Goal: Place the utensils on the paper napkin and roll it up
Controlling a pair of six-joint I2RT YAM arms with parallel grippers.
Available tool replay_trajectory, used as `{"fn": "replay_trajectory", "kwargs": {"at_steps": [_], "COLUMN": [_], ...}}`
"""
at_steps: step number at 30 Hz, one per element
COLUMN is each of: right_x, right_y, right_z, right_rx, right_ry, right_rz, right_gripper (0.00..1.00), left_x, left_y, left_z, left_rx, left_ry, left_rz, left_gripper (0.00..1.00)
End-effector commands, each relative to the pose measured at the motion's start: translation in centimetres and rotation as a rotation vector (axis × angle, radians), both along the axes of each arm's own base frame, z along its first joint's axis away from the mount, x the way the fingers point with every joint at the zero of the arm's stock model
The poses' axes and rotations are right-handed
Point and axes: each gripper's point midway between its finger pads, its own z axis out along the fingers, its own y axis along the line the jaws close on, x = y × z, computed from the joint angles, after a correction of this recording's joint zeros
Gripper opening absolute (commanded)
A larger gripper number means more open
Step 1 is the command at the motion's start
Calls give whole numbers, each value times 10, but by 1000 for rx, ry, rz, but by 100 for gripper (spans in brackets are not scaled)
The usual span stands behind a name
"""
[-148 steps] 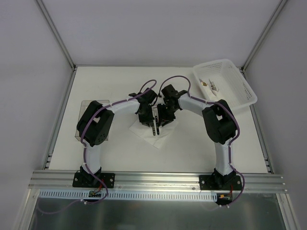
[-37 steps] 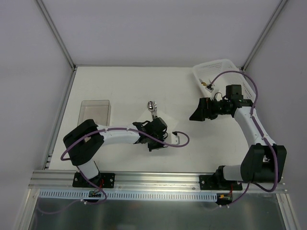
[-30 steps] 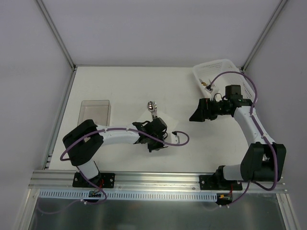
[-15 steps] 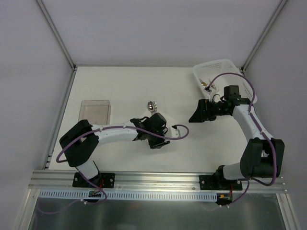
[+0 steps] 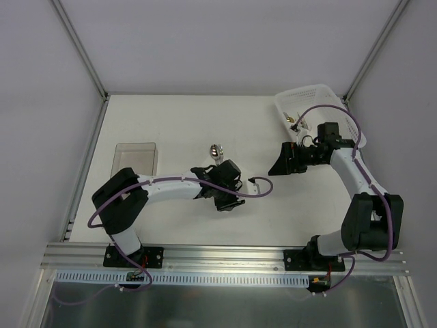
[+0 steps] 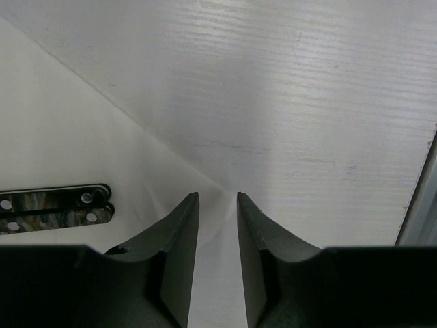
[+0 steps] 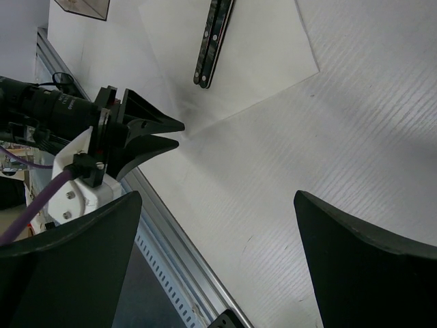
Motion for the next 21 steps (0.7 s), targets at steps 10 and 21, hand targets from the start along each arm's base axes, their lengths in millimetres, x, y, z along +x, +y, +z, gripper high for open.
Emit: {"fn": "replay_trajectory", "kwargs": {"at_steps": [10,21], "right_x": [7,8], "right_y": [3,4], "right_z": [12,12], "right_rx": [25,28], "right_ry": [-33,-24], "right_rz": [24,23], "right_gripper": [99,99], "left_x": [-16,-19], "left_y": [8,-1], "left_z": [-34,-22], "left_rx": [77,80], "left_ry": [92,69], "left_rz": [-27,-26], "left_gripper": [36,0]}}
